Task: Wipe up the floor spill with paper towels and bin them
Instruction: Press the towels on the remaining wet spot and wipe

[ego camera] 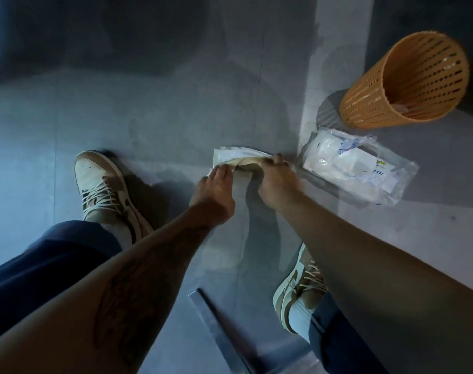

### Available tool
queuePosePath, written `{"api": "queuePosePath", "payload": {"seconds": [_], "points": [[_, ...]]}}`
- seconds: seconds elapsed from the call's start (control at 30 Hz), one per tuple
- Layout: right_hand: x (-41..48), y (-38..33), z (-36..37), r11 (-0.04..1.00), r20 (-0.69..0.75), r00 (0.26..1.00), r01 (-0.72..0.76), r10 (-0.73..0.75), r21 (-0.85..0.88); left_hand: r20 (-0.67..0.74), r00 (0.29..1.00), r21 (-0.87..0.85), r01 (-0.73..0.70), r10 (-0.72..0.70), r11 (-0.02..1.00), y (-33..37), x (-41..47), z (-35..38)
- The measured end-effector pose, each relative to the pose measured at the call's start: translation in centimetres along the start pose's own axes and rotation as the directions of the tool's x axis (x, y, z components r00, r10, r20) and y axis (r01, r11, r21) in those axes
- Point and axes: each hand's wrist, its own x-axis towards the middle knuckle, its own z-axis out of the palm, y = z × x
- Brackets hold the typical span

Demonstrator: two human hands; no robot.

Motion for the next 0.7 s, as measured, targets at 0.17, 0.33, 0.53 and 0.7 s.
{"api": "queuePosePath", "payload": {"seconds": [0.17, 0.33, 0.53, 0.7], "points": [[-1.0, -2.0, 1.7, 0.947, 0.009, 0.992, -0.122, 0.125, 0.298, 0.058, 0.990, -0.213, 0.141, -0.132, 0.967, 1.9, -1.8, 1.2], [-1.0, -2.9, 2.4, 0.859, 0.001, 0.973, -0.203, 0.230, 0.470, 0.033, 0.977, -0.425, 0.205, -0.211, 0.882, 2.5, -2.2, 1.3], [-0.4, -3.9, 2.9, 0.787, -0.022, 0.956, -0.228, 0.293, 0.573, 0.021, 0.984, -0.539, 0.160, -0.177, 0.827, 2.9, -2.6, 1.3], [0.0, -5.0, 2.7, 0.874, -0.151, 0.965, -0.123, 0.217, 0.470, 0.040, 0.988, -0.490, 0.149, -0.149, 0.859, 2.1, -3.0, 1.8]]}}
